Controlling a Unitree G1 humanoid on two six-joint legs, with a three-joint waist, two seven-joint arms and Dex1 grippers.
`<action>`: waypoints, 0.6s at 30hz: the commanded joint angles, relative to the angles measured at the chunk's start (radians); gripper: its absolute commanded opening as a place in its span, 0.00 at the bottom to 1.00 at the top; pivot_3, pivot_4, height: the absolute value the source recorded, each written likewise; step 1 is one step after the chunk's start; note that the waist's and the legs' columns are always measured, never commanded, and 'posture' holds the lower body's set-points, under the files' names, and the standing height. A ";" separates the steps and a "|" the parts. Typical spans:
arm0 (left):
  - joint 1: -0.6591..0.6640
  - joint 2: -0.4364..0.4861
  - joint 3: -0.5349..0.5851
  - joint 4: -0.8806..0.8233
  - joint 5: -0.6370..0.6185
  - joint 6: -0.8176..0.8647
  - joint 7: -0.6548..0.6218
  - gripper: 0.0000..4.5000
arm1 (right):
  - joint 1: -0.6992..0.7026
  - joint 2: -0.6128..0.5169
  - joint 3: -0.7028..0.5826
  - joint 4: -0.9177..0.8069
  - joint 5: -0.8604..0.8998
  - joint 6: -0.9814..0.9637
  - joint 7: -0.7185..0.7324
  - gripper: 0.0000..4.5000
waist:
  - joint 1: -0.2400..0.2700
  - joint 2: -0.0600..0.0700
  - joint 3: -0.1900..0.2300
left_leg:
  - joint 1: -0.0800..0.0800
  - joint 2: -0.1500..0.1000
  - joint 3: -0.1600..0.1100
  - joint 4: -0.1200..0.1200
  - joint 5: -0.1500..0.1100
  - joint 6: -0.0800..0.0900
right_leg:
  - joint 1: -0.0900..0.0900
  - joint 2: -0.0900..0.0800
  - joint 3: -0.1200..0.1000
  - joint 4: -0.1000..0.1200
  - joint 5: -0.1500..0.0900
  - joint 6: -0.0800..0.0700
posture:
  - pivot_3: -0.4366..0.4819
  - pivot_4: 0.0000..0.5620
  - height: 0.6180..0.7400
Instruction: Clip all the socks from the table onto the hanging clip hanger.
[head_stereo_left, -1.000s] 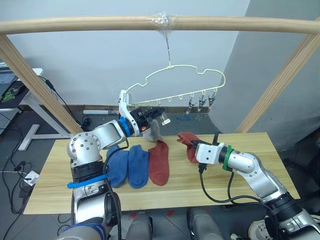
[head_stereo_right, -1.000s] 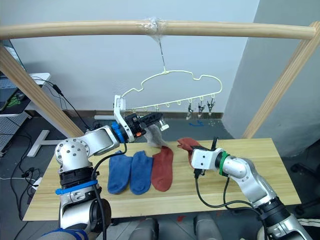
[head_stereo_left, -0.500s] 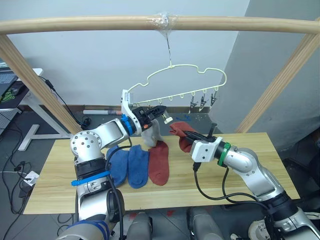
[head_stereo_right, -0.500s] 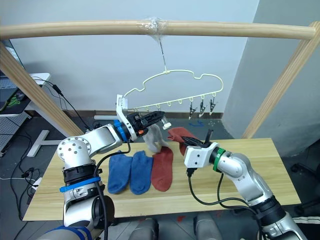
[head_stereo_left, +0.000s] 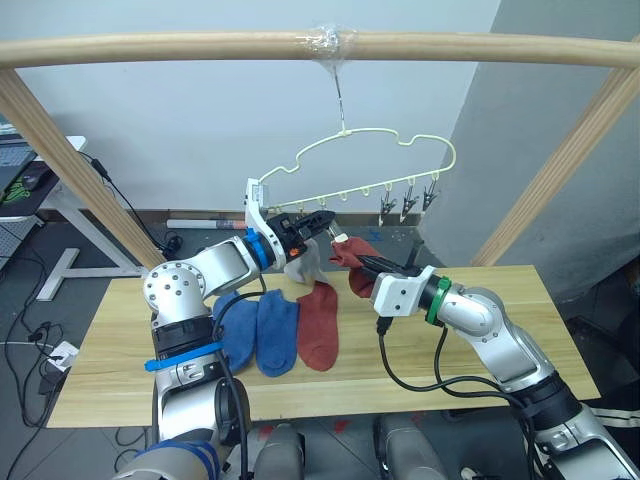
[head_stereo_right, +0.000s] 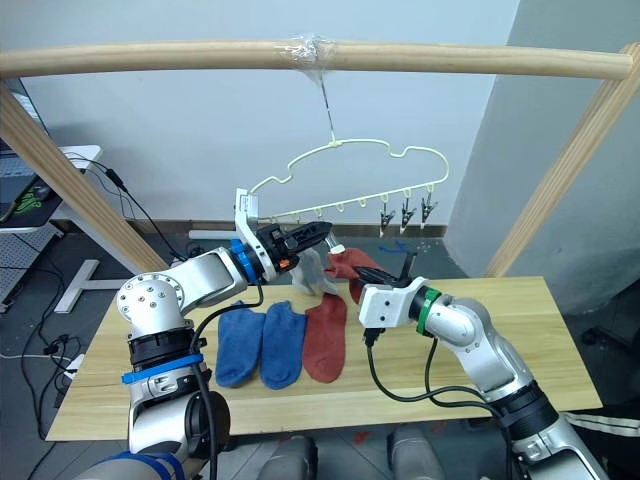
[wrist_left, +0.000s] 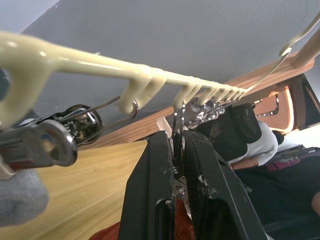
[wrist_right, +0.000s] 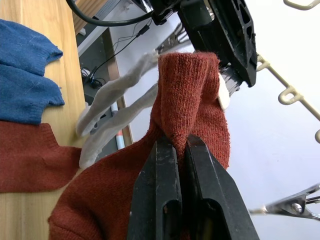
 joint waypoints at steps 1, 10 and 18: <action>-0.016 -0.002 0.002 -0.017 -0.040 -0.007 0.008 0.01 | -0.007 -0.002 -0.002 -0.017 0.005 -0.022 0.006 0.01 | 0.000 0.000 0.000 | 0.000 0.000 0.000 0.000 0.000 0.000 | 0.000 0.000 0.000 0.000 0.000 0.000 | 0.48 0.29 1.00; -0.022 -0.003 -0.005 -0.011 -0.055 -0.020 0.020 0.01 | -0.008 0.000 -0.002 -0.009 0.002 -0.025 0.010 0.01 | 0.000 0.000 0.000 | 0.000 0.000 0.000 0.000 0.000 0.000 | 0.000 0.000 0.000 0.000 0.000 0.000 | 0.49 0.29 1.00; -0.020 -0.002 -0.021 -0.010 -0.061 -0.021 0.015 0.01 | -0.019 0.011 0.001 -0.006 -0.001 -0.020 0.008 0.01 | 0.000 0.000 0.000 | 0.000 0.000 0.000 0.000 0.000 0.000 | 0.000 0.000 0.000 0.000 0.000 0.000 | 0.48 0.29 1.00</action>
